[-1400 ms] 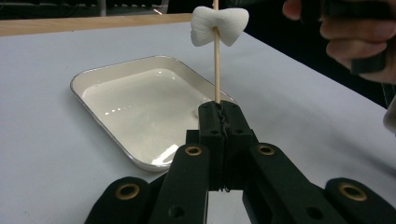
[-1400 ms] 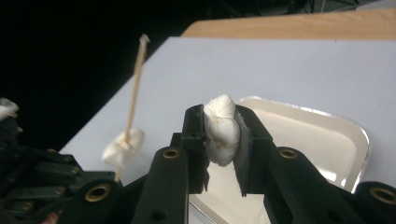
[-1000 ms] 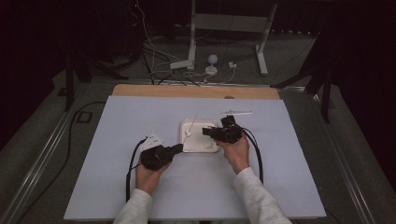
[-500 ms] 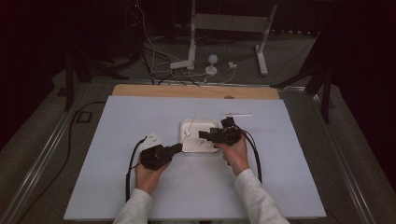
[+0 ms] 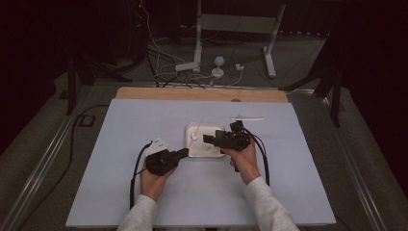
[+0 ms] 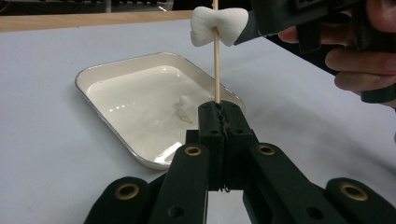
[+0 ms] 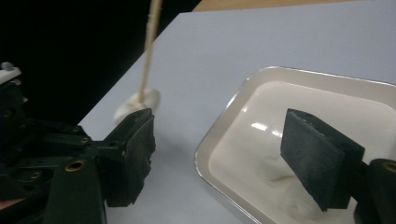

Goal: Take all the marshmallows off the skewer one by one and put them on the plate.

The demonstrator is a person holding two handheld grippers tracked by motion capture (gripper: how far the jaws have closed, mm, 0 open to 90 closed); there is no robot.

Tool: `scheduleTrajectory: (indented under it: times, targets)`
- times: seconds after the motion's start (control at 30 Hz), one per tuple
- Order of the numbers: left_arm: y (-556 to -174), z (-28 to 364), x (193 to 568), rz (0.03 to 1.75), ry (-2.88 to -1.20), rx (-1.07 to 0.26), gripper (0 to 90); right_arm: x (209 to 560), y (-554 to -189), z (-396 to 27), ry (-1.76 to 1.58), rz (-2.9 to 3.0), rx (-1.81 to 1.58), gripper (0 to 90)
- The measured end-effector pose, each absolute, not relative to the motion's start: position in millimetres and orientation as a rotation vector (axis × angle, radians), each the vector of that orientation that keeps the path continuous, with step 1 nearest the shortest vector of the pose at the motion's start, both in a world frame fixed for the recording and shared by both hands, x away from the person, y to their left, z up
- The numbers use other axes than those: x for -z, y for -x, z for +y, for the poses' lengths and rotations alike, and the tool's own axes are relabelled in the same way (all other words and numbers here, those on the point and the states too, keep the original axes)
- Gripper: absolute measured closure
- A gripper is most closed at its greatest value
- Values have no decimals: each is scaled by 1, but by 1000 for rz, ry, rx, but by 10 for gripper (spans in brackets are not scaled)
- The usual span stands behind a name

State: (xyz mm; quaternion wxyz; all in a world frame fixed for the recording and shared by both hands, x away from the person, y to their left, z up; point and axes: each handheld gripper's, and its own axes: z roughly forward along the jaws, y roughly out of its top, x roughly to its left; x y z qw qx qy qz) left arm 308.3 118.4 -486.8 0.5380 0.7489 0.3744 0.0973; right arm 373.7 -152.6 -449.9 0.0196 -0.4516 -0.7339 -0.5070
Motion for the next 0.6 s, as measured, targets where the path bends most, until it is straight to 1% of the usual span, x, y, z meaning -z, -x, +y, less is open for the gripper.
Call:
scheduleTrajectory:
  times: [0.23,0.6]
  targets:
    - [-308,118,486,891,-1778,-232,900,447,-370,-143,1364,-2280,1593,280]
    - [-307,117,485,881,-1769,-221,900,446,-365,-121,1304,-2293,1580,268]
